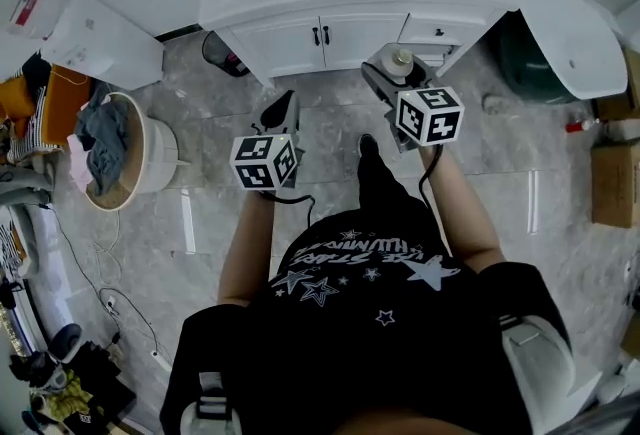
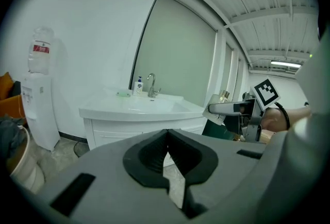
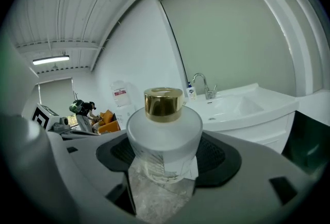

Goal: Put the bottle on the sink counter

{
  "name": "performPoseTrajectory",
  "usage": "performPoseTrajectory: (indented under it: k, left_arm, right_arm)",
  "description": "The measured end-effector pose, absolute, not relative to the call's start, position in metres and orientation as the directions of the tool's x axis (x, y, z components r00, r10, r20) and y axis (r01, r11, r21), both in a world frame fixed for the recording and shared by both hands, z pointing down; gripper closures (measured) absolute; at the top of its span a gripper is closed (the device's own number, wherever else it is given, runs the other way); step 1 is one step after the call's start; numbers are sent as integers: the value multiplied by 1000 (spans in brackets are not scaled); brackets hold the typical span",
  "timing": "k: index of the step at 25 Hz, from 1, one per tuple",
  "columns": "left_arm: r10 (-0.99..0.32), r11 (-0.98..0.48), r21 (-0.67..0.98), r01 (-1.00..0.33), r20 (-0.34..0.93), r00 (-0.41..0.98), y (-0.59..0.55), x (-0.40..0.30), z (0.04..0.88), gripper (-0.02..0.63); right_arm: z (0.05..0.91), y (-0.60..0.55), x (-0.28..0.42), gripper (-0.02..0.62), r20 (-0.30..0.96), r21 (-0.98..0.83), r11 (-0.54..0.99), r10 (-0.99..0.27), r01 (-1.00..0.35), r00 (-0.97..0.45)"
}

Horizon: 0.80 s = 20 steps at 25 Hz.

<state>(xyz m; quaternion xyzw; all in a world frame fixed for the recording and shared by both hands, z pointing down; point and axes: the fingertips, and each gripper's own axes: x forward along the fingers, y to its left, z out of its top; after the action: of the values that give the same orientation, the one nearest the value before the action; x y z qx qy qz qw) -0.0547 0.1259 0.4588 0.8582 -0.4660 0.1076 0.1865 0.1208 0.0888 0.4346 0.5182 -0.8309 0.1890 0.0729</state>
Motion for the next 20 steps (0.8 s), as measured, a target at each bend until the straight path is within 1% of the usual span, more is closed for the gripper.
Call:
performPoseTrajectory:
  k: [6, 13, 20]
  left_arm:
    - [-796, -422, 213, -881, 379, 472, 42, -37, 458, 598]
    - [-828, -364, 196, -910, 378, 413, -38, -16, 449, 598]
    - [-857, -285, 196, -938, 386, 341, -80, -9, 454, 598]
  right_arm:
    - [434, -10, 134, 273, 323, -221, 479, -786, -850, -527]
    - [428, -101, 152, 273, 316, -220, 542, -747, -811, -585]
    - [435, -159, 153, 273, 330, -170, 621, -696, -765, -638]
